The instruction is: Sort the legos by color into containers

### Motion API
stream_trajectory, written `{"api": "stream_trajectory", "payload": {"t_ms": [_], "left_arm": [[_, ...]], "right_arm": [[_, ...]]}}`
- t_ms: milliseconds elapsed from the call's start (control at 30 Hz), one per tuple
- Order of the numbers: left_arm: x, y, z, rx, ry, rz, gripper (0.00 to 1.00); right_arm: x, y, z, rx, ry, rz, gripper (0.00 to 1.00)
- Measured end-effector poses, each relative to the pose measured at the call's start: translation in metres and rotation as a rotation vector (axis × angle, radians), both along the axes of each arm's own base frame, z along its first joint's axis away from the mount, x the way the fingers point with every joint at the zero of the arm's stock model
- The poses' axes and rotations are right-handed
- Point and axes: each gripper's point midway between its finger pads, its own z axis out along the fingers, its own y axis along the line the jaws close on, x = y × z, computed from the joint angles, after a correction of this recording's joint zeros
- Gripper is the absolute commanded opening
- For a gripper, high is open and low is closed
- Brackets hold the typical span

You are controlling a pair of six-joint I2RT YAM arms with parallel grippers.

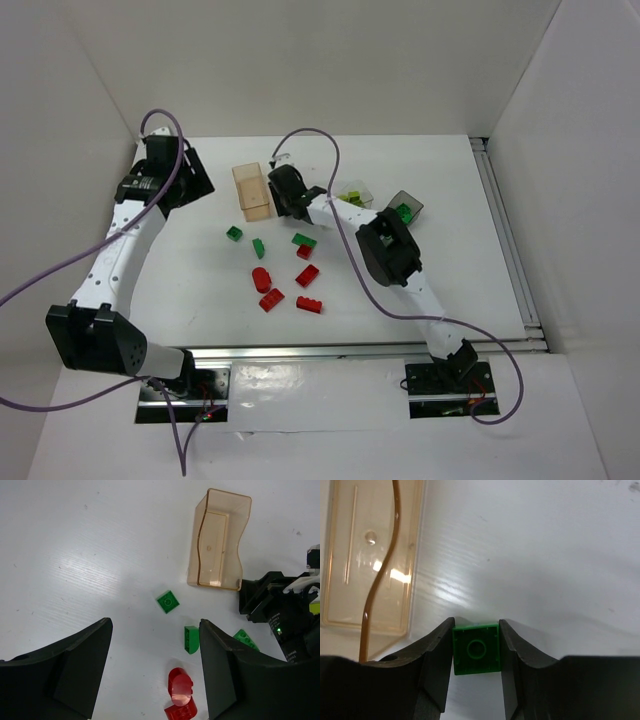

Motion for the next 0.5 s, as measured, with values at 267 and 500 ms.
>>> {"api": "stream_trajectory", "payload": {"t_ms": [267,500], "left_arm": [[0.001,-0.007,-0.025,-0.015,0.055,-0.031,0.83],[0.005,-0.012,-0.055,-0.002,0.141,-0.058,0.9]], "right_arm": [[-0.045,-0.055,0.082,-0.005,-0.051,-0.083,0.35],[-0.074,-0.153,0.182,0.143,-0.184,-0.319,0.35]]}}
